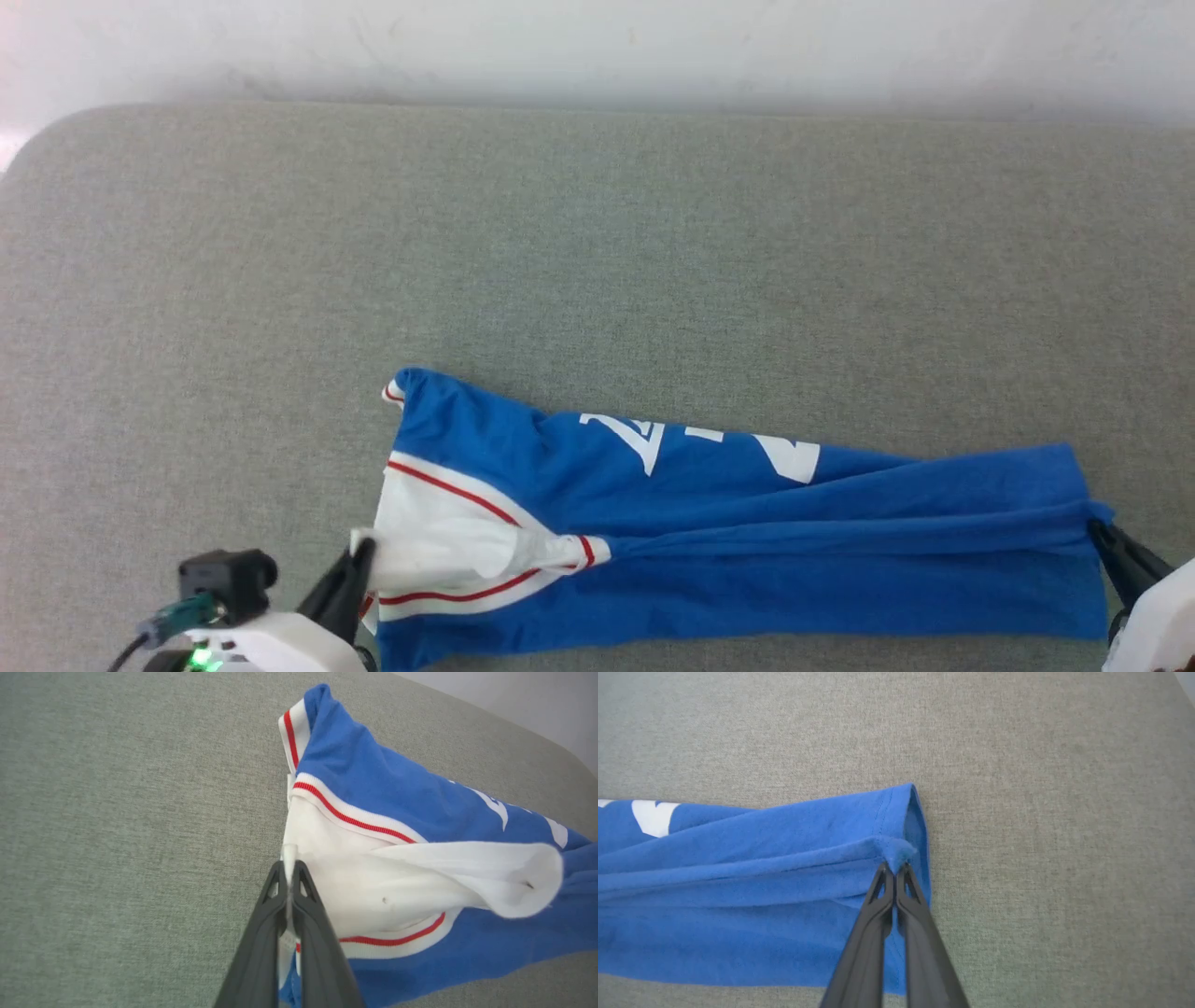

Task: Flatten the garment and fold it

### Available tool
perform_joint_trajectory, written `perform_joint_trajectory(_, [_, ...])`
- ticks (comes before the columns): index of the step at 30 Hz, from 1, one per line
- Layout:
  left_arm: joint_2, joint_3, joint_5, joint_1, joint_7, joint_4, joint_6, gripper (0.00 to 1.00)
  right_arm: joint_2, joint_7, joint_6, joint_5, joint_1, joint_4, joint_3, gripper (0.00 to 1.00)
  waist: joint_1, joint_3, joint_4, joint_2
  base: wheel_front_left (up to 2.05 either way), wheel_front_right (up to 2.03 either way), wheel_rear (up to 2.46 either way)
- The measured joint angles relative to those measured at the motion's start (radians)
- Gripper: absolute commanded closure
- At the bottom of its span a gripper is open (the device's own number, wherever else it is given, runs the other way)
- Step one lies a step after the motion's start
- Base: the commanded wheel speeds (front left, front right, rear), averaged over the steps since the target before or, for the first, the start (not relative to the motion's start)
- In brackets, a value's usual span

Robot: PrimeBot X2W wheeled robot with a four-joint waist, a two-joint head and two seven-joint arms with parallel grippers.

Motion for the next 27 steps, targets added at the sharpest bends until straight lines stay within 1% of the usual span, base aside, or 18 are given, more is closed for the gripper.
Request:
perform_joint_trajectory(1, [-0.007,-0.01,0.001,-0.009,0.005,0.023,-0.007,0.97,0.0,0.008,0.0,-0.01,0.0,0.011,0.003,0.65,0.0,-0.004,-0.001,0.0,0.0,0.0,0.0])
perform_joint_trajectory(2, [-0.016,-0.018,0.003,-0.019,0.005,0.041,-0.007,0.73,0.0,0.012,0.0,-0.017,0.0,0.021,0.006,0.12,0.0001,-0.008,-0.001,0.0,0.0,0.0,0.0])
perform_joint_trajectory(3, [-0.024,-0.027,0.003,-0.033,0.006,0.06,-0.01,0.29,0.001,0.016,0.0,-0.021,0.0,0.03,0.009,0.0,0.0,-0.012,-0.002,0.0,0.0,0.0,0.0])
perform_joint_trajectory(4, [-0.029,-0.036,0.007,-0.044,0.006,0.075,-0.017,0.02,0.002,0.016,0.0,-0.025,0.0,0.038,0.01,0.0,0.0,-0.015,-0.002,0.0,0.0,0.0,0.0])
perform_joint_trajectory(5, [-0.037,-0.039,0.008,-0.054,0.005,0.088,-0.017,0.0,0.004,0.016,0.0,-0.027,0.0,0.042,0.011,0.0,0.0001,-0.018,-0.002,0.0,0.0,0.0,0.0])
perform_joint_trajectory(8, [-0.058,-0.031,0.008,-0.071,-0.018,0.108,-0.017,0.0,0.012,0.018,0.0,-0.017,-0.001,0.04,0.007,0.0,0.0001,-0.027,-0.002,0.0,0.0,0.0,0.0])
perform_joint_trajectory(11, [-0.066,0.004,-0.002,-0.067,-0.06,0.101,-0.011,0.0,0.02,0.035,0.0,0.018,0.002,0.013,-0.014,0.0,0.0001,-0.037,-0.003,0.0,0.0,0.0,0.0])
perform_joint_trajectory(14, [-0.065,0.061,-0.018,-0.037,-0.119,0.055,0.017,0.0,0.03,0.063,0.0,0.064,0.02,-0.039,-0.057,0.0,0.0001,-0.048,-0.007,0.0,0.0,0.0,0.0])
perform_joint_trajectory(17, [-0.065,0.115,-0.022,0.01,-0.189,-0.015,0.053,0.0,0.034,0.087,0.0,0.069,0.041,-0.089,-0.101,0.0,0.0,-0.055,-0.012,0.0,0.0,0.0,0.0])
perform_joint_trajectory(18, [-0.063,0.131,-0.006,0.018,-0.214,-0.036,0.074,0.0,0.04,0.088,0.0,0.067,0.041,-0.098,-0.118,0.0,0.0,-0.055,-0.013,0.0,0.0,0.0,0.0])
perform_joint_trajectory(20, [-0.056,0.157,0.058,0.03,-0.248,-0.074,0.12,0.0,0.051,0.097,0.0,0.048,0.041,-0.104,-0.138,0.0,0.0,-0.053,-0.012,0.0,0.0,0.0,0.0])
perform_joint_trajectory(22, [-0.058,0.173,0.123,0.031,-0.266,-0.109,0.156,0.0,0.062,0.103,0.0,0.024,0.039,-0.099,-0.139,0.0,0.0001,-0.047,-0.009,0.0,0.0,0.0,0.0])
perform_joint_trajectory(24, [-0.08,0.176,0.168,0.031,-0.272,-0.14,0.171,0.0,0.077,0.114,0.0,0.011,0.033,-0.079,-0.135,0.0,0.0002,-0.04,-0.005,0.0,0.0,0.0,0.0])
perform_joint_trajectory(27, [-0.096,0.16,0.235,0.031,-0.277,-0.156,0.175,0.0,0.1,0.122,0.0,-0.014,0.012,-0.038,-0.125,0.0,0.0002,-0.026,0.005,0.0,0.0,0.0,0.0])
